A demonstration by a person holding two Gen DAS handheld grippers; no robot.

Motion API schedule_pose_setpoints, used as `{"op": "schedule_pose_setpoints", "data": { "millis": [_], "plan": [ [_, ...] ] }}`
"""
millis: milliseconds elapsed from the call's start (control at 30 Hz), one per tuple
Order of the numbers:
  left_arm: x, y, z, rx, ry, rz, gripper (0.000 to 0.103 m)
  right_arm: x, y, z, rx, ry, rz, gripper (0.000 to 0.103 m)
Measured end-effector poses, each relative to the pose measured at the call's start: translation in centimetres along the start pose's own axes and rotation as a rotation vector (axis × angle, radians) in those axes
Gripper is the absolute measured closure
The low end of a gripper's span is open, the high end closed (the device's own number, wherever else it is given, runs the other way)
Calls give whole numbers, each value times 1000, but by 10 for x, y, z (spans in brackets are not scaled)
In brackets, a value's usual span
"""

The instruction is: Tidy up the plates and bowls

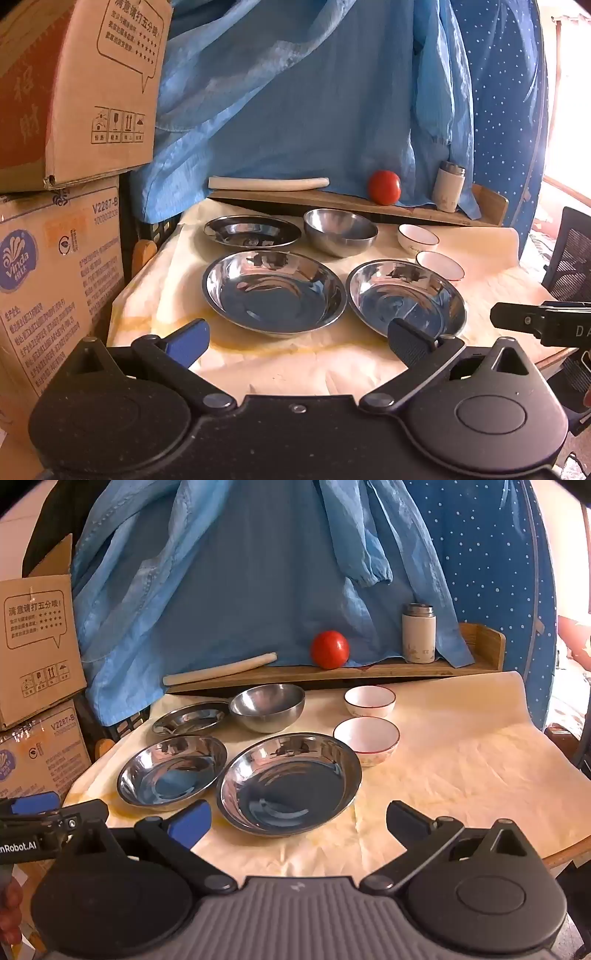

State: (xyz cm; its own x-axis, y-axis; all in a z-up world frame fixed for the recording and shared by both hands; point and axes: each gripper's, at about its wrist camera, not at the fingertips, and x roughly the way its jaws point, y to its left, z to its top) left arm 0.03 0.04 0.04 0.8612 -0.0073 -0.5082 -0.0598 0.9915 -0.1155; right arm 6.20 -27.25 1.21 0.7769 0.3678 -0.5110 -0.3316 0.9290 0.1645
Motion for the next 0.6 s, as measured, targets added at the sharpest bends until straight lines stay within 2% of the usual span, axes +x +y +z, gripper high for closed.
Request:
{"op": "schedule_pose_setpoints", "data": {
  "millis": [600],
  "plan": [
    [3,-6,0,22,-4,0,1,-7,-3,3,4,-1,-15,0]
  ]
}}
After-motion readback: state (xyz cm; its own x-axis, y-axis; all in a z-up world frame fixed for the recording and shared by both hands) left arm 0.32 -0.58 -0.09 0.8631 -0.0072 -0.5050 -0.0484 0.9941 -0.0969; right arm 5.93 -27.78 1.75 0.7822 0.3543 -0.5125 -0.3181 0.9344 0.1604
